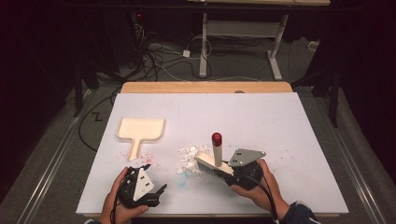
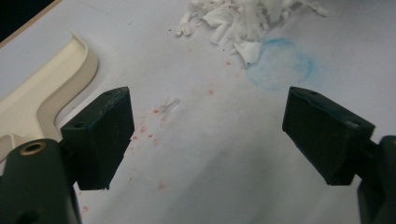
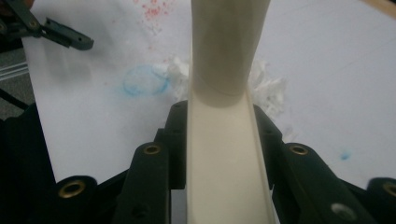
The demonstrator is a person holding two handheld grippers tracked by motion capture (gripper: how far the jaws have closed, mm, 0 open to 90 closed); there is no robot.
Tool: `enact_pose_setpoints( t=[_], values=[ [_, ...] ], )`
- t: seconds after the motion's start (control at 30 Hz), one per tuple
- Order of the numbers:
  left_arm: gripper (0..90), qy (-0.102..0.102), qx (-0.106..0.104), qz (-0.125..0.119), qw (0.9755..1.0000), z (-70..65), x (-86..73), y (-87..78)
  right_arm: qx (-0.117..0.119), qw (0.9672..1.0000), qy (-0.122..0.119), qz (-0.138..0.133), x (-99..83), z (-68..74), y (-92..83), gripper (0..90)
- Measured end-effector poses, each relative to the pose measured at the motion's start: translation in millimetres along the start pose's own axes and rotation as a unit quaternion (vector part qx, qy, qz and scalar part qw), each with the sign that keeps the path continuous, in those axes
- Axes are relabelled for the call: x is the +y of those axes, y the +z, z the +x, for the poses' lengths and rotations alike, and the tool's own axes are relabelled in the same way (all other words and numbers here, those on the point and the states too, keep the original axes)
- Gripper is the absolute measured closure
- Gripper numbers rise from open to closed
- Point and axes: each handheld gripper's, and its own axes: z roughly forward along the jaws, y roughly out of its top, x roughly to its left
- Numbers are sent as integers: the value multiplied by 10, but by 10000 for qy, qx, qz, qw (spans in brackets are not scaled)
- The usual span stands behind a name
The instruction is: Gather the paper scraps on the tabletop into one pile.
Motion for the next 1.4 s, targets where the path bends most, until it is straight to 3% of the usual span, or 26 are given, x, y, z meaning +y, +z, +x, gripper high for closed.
enact_pose_setpoints(
  t=[0.17, 0.27, 0.37, 0.43, 0.5, 0.57, 0.63, 0.67, 0.73, 0.77, 0.9, 0.93, 0.97, 1.13, 1.23, 1.4],
  values=[
    [160, 0, 25, -10, 10000, -3, 5, -15, -122, 9995, 81, -273, -14, -96, -280, 676],
    [160, 5, 36, -14, 10000, -8, 14, -13, -377, 9982, 155, -439, -45, -179, -442, 676],
    [160, 28, 31, 6, 10000, -18, 22, -4, -709, 9957, 317, -509, -75, -280, -481, 676],
    [160, 22, 29, 10, 10000, -17, 23, 2, -1043, 9926, 366, -494, -96, -346, -407, 676],
    [160, 6, 20, 11, 10000, -14, 23, 10, -1234, 9902, 451, -470, -112, -409, -292, 676],
    [160, 15, 16, 25, 10000, -14, 23, 15, -1502, 9861, 584, -412, -128, -459, -125, 676],
    [160, 11, 5, 18, 10000, -12, 20, 15, -1751, 9825, 569, -277, -145, -473, 127, 676],
    [160, 9, 8, 22, 10000, -10, 19, 13, -1751, 9825, 569, -277, -145, -473, 127, 676],
    [160, -4, 9, 11, 10000, -7, 16, 9, -1677, 9829, 702, -296, -135, -441, 337, 676],
    [160, -18, 9, 2, 10000, -7, 15, 9, -1677, 9829, 702, -296, -135, -441, 337, 676],
    [160, -17, -1, 7, 10000, -4, 9, 13, -1584, 9845, 673, -346, -26, -283, 503, 674],
    [160, -18, -1, 12, 10000, -4, 10, 16, -1460, 9864, 655, -381, 33, -176, 574, 673],
    [160, -9, 1, 17, 10000, -3, 11, 15, -1460, 9864, 655, -381, 33, -176, 574, 673],
    [160, 3, 5, 20, 10000, -10, 16, 13, -1284, 9897, 399, -497, 202, 60, 761, 675],
    [160, -14, 5, 13, 10000, -8, 9, 11, -1334, 9892, 323, -512, 224, 75, 779, 675],
    [160, -36, 23, 15, 10000, 5, -6, 5, -1334, 9881, 421, -644, 235, -37, 644, 675]
  ],
)
